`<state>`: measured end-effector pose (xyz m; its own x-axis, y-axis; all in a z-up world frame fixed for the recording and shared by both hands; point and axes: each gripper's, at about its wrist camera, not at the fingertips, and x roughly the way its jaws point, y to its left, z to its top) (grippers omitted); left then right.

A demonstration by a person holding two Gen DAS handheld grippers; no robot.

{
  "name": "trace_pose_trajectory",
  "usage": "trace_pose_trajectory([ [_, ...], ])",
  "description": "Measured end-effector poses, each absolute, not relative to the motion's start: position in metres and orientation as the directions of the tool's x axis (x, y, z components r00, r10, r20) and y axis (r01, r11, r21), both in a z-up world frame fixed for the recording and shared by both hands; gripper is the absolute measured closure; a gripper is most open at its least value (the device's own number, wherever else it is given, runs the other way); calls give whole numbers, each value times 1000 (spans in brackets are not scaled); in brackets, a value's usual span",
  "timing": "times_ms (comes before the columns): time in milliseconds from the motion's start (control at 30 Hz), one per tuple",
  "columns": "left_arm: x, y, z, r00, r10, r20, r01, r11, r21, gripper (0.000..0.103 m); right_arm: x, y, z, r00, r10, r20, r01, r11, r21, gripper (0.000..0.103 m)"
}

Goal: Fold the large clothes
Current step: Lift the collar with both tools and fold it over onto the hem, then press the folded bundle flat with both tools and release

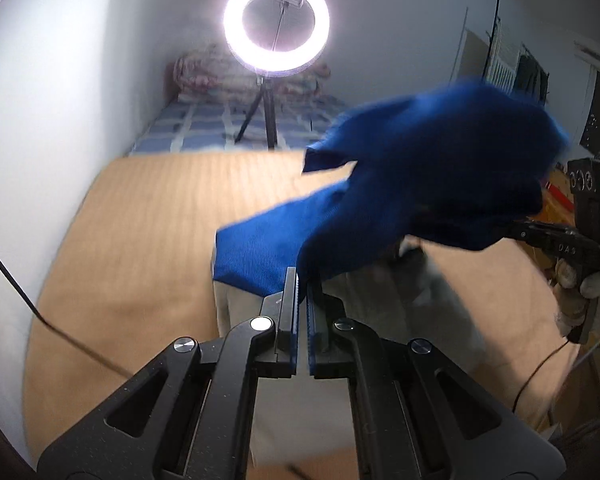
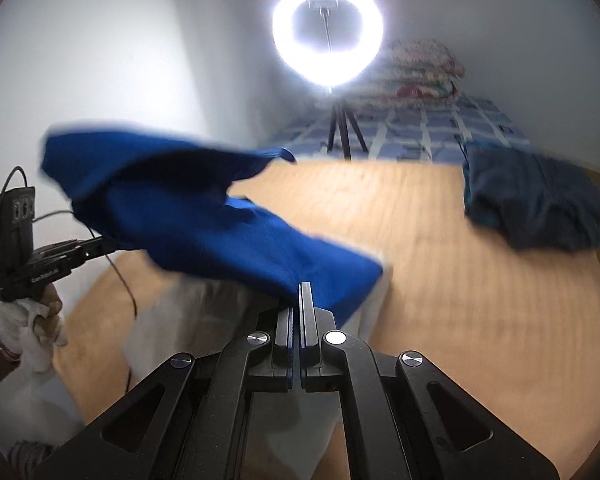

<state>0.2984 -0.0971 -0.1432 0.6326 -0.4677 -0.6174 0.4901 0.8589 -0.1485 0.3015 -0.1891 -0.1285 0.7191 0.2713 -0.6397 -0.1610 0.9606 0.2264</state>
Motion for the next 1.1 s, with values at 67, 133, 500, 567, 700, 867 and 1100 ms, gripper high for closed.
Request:
trace_pose_trajectory([
  [67,284,-93,-164,620,-448,-644,480,866,-140,103,287,-186,-146,700,265,-663,-142,962,234,102],
  [133,277,-90,-180,610,-425,-668,466,875,-131,103,278,-182,-162,681,241,-692,-128,969,211,102],
  [500,253,-49,-213,524,-439,-730,419,879,-229,101,237,-179,-188,621,121,-775,-75,993,95,102],
  [567,262,-30,-204,504,-501,-704,374,861,-345,69,226,-191,-181,635,165,-754,-40,983,181,102],
  [700,288,1,-196,485,-623,-613,238,769,-593,39,222,-214,-179,659,307,-686,0,913,408,84],
  [867,336,-9,-204,426,-687,-589,139,693,-708,39,242,-228,-199,658,437,-614,76,772,631,45],
  [1100,361,-26,-232,338,-713,-614,39,663,-748,79,264,-229,-227,645,512,-566,127,659,741,82],
])
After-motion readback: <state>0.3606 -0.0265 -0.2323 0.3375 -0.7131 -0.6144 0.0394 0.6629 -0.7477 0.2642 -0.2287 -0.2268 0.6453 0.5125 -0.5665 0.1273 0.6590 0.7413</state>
